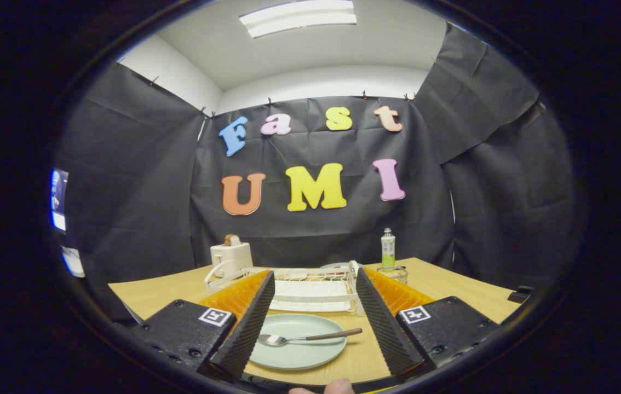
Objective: Take the plate from the dish rack, then take the spoon from the basket and place it into the plate.
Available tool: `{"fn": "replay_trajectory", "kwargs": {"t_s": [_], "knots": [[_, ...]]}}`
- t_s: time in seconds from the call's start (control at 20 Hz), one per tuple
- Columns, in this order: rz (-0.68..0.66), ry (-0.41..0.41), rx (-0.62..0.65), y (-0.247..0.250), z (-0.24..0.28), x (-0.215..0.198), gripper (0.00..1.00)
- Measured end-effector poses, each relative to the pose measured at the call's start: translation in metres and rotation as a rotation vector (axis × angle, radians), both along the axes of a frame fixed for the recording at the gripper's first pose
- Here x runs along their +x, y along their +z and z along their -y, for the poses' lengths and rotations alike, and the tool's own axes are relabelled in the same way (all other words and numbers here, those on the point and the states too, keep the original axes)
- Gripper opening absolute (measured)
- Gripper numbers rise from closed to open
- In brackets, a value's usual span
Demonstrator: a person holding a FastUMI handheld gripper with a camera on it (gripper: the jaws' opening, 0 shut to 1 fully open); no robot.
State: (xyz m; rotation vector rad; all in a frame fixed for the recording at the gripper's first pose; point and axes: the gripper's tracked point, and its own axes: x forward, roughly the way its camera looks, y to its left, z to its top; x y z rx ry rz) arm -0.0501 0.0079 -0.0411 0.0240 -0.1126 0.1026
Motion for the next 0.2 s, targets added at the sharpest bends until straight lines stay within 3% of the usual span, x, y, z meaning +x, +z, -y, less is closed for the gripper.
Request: {"fn": "replay_trajectory", "kwargs": {"t_s": [0.2], "knots": [[0.012, 0.004, -0.008, -0.0034, -0.0001, -0.0002, 0.96]]}}
